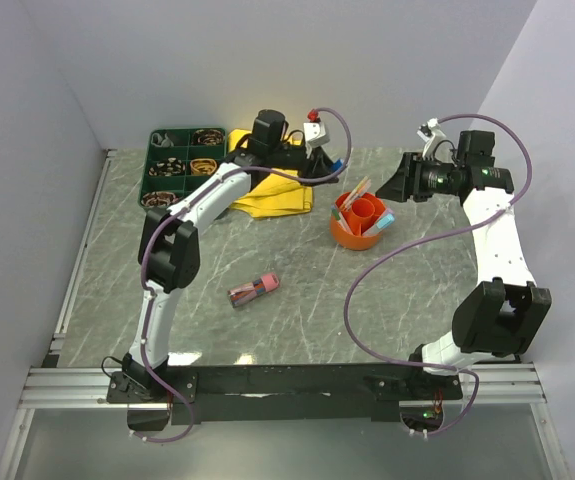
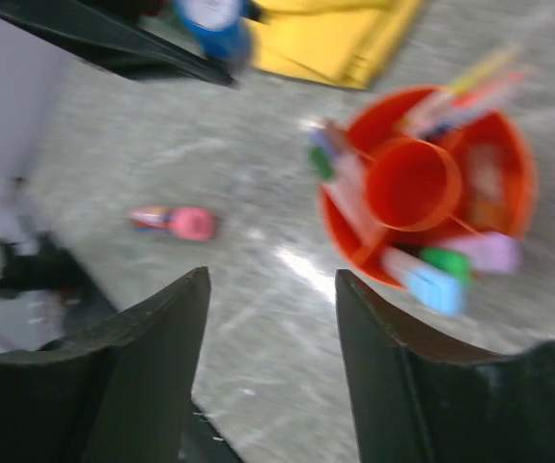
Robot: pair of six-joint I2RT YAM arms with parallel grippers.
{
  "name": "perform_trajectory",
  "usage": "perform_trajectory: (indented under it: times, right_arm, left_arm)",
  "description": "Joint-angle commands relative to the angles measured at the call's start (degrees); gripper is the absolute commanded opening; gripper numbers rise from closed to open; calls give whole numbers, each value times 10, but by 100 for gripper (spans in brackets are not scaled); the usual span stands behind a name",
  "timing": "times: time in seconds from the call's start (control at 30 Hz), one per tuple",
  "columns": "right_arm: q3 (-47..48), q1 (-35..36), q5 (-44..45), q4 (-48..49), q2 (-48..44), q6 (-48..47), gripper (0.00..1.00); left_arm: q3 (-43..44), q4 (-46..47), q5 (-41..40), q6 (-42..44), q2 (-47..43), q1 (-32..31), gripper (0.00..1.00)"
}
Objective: Sort the stationery into containers
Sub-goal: Place the stationery in the storage box.
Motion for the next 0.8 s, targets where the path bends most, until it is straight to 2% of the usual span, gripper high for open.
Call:
perform_trajectory:
  times: [0.0,0.03,0.07,0.1,0.27,0.5,0.77]
  right_arm:
    - [2,0,-117,53,-23,74,66]
    - [3,1,-116,54,-21,88,69]
    - [5,1,-117,58,-18,95,83]
    - [6,1,-120,70,-15,101,84]
    - [19,18,-121,102,2,141,84]
    - [53,66,-55,84,28,115,81]
    - [53,75,-19,83,36,108,75]
  left_arm:
    - [16,99,29,-75,-20,-22,11]
    - [12,94,28,-70,-22,-25,11]
    - [9,93,27,-68,-23,-30,11]
    - [7,92,27,-67,-25,-33,11]
    - [-6,76,23,-64,-32,-47,11]
    - [-17,80,27,-75,-38,-65,11]
    - [-20,87,30,-84,-40,-71,11]
